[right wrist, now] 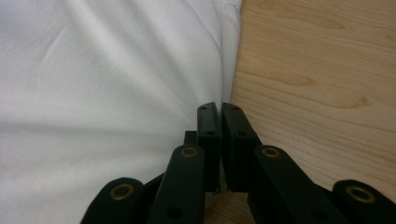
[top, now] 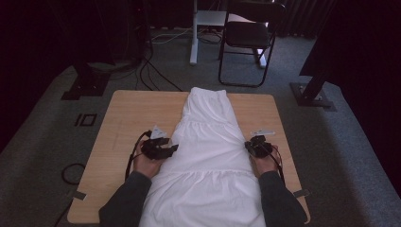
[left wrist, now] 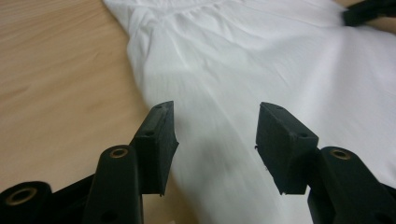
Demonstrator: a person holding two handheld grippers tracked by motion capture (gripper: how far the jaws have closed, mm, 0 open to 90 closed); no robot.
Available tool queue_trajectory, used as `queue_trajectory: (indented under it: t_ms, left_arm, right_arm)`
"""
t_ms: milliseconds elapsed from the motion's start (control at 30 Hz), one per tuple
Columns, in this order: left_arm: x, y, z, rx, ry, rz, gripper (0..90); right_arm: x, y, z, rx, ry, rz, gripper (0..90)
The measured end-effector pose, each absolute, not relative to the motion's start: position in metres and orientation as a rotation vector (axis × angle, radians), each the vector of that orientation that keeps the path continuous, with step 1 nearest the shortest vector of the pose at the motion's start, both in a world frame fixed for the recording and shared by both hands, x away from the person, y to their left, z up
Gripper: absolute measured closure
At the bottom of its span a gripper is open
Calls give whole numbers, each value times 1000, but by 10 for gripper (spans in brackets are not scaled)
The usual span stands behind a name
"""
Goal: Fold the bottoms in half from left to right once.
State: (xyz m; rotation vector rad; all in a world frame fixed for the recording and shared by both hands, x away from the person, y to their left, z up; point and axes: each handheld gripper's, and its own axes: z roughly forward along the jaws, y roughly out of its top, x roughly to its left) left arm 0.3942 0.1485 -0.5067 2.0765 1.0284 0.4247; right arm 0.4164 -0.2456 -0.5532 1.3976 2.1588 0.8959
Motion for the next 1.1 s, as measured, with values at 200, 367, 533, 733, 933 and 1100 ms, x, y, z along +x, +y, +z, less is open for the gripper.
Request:
queue_trajectory:
  t_ms: [200, 367, 533, 733, 933, 1100]
  left_arm:
    - [426, 133, -539, 2180, 1099, 408, 654]
    - [416, 140, -546, 2175, 1061, 377, 825]
    - [385, 155, -549, 2149, 1049, 363, 838]
    - [330, 162, -553, 2149, 1007, 355, 836]
    - [313, 164, -553, 2163, 983, 359, 820]
    - [316, 161, -554, 2154, 976, 378, 802]
  right_arm:
    - [417, -249, -554, 1393, 2170, 920, 866]
    - [411, -248, -555, 1392, 2176, 935, 874]
    - [380, -247, -556, 1371, 2212, 962, 870]
    - [327, -249, -557, 1325, 2265, 986, 848]
    - [306, -253, -551, 1315, 2345, 983, 713]
    - [343, -245, -525, 1236, 2251, 1121, 595]
